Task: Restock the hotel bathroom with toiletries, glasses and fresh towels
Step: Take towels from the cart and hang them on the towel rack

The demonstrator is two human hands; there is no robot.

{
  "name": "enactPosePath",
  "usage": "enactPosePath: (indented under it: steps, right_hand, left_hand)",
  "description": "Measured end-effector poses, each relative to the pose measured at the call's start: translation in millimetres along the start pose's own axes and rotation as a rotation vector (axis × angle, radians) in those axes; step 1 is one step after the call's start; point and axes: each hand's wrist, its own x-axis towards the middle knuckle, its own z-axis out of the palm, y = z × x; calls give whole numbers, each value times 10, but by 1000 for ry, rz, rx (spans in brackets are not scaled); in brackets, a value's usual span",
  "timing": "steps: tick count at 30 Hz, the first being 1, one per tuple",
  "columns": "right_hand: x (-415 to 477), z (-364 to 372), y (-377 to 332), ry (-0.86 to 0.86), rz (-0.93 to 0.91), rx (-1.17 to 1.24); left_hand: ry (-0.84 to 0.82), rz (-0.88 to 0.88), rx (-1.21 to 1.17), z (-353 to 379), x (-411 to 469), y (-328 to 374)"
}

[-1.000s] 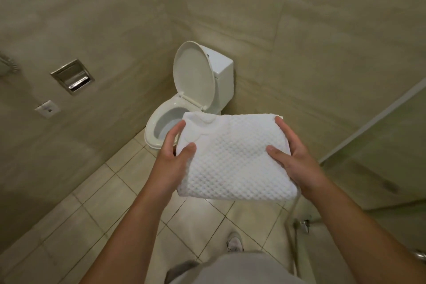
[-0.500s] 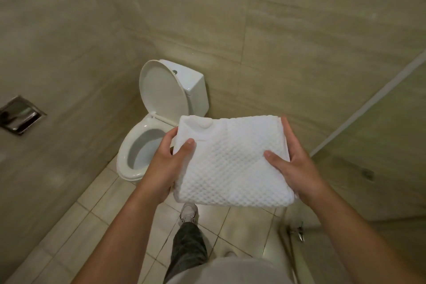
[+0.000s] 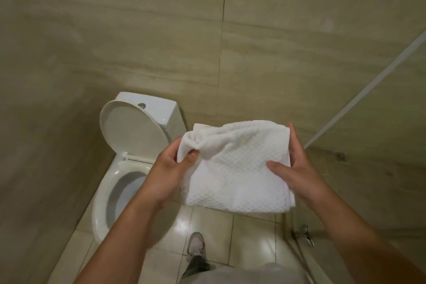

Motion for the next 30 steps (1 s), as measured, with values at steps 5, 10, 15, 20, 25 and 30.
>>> enactPosePath:
  steps: [5,10,15,20,25,30]
  right_hand:
    - [132,223,-120,116,24,41]
    - [186,357,-384,89,9,16]
    - [269,209,-605,217,-81,115]
    - [363,-24,-902,311,-132,185]
    - [516,-310,-1462,390,-229,221]
    - [513,-686,-2223,371,-397,108]
  left_hand:
    - [-112,184,144,-221,271,282]
    - [-180,267,115,-197,494,601]
    - [-170,248,95,-81,770,881]
    - [-131,246,83,100,988,1118]
    - [-103,266,92,249,1151,1589]
    - [-40,430,130,426,1239,2271]
